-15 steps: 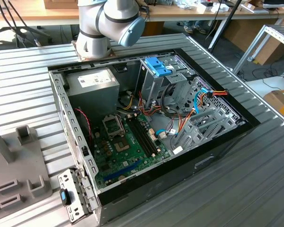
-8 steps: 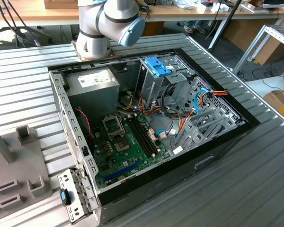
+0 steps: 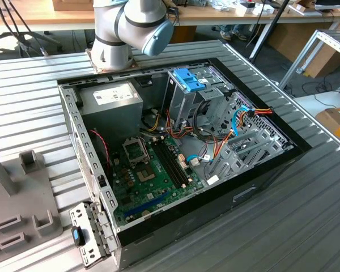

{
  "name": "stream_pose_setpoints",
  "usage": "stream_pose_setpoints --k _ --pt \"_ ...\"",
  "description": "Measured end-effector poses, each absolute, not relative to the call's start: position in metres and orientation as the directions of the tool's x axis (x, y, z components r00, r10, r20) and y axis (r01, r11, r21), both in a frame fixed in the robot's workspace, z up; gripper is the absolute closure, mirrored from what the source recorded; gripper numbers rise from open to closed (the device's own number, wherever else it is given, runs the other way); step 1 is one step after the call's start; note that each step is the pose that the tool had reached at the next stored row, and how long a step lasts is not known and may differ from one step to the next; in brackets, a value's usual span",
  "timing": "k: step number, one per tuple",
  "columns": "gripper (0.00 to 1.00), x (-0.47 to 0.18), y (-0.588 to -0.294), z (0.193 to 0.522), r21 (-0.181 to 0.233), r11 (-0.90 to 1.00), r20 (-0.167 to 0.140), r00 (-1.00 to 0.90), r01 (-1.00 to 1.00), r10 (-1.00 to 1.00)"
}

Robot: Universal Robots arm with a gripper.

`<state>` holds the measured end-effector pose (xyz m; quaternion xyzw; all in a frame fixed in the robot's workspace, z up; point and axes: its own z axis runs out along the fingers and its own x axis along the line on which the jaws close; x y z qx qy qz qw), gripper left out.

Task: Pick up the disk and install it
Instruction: 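Pick up the disk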

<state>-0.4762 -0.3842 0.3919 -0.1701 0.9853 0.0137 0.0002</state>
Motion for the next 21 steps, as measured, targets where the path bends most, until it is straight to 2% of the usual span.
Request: stream_pose_setpoints --k 10,21 --pt "0.89 -0.4762 -0.3842 0.3914 0.018 0.792 -0.001 -0.792 -0.611 -0.611" --pt "0.89 -0.4762 -0.3842 0.3911 0.014 0.623 0.003 -0.623 -0.782 -0.782"
